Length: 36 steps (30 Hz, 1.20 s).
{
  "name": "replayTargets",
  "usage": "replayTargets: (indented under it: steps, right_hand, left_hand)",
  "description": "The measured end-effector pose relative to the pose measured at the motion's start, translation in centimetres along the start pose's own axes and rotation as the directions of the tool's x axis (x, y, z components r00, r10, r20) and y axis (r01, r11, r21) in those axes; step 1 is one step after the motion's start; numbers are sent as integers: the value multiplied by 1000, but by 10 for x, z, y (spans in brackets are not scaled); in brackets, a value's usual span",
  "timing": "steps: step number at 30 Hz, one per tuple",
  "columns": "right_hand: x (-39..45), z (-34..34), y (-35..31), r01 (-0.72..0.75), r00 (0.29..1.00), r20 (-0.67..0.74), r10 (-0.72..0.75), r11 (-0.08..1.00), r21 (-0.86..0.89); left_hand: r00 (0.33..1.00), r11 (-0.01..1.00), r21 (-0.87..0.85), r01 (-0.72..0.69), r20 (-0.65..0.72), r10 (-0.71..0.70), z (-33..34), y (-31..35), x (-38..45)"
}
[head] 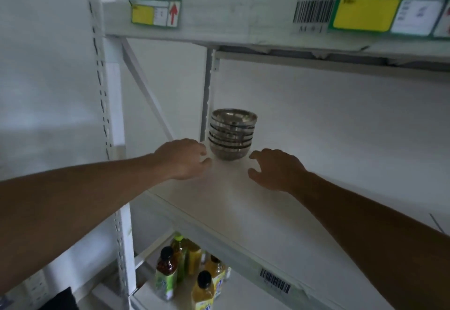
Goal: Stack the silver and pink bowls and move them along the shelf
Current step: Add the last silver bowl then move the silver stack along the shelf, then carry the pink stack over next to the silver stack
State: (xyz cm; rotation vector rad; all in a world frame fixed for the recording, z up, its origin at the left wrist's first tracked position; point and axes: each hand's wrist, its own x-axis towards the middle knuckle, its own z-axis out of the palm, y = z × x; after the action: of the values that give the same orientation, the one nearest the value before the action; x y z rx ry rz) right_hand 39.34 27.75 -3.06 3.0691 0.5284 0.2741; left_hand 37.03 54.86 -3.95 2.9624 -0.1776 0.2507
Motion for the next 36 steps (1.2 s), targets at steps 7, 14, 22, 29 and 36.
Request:
replayTargets:
  steps: [7,14,22,29,36]
  right_hand:
    - [-50,-14,-22,-117,993,28,116,993,22]
    - [-110,-26,-22,-123,992,0,123,991,55]
    - [-190,-43,-3,-50,997,-44,56,991,127]
    - [-274,-35,32,80,992,-116,-53,965,248]
    - [-343,-43,52,117,991,-98,-94,958,263]
  left_hand:
    - [995,997,42,-58,-77,61,-5,11,-48]
    - [996,998,26,-53,-67,55,-17,32,-98]
    - [994,999,46,25,-111,-19,-42,105,-180]
    - [987,988,25,155,-49,-153,-12,189,-260]
    - [986,987,-10,159,-43,-160,-10,236,-315]
